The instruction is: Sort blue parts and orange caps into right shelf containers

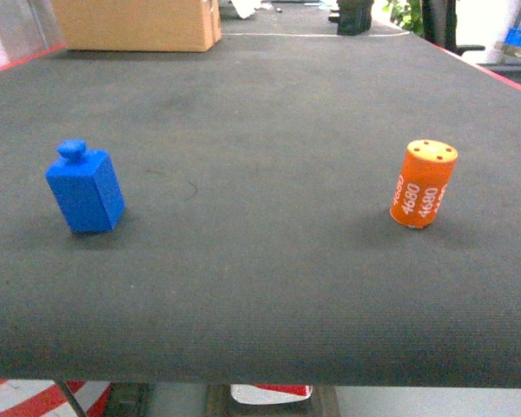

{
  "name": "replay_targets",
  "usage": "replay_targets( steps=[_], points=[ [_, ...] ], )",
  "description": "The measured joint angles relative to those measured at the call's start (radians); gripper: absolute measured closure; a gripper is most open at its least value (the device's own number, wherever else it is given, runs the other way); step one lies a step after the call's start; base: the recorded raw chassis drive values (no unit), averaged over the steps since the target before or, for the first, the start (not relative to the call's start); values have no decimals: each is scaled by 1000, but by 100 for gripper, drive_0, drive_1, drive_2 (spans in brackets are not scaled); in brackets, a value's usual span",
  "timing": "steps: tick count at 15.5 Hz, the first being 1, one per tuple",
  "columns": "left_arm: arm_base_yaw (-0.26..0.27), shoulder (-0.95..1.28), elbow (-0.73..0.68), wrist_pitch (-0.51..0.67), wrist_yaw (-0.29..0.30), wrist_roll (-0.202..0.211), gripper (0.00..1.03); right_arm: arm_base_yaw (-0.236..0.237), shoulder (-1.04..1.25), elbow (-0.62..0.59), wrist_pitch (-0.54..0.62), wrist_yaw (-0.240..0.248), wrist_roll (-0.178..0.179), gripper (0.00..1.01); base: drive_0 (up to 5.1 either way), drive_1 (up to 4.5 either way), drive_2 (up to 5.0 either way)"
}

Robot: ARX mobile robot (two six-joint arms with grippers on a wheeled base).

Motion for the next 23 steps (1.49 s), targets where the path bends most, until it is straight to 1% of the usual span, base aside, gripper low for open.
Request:
replay_targets(
  steps=[23],
  points=[
    [0,0,0,0,0,0,5,0,0,0,1,0,0,3,0,0,0]
  ],
)
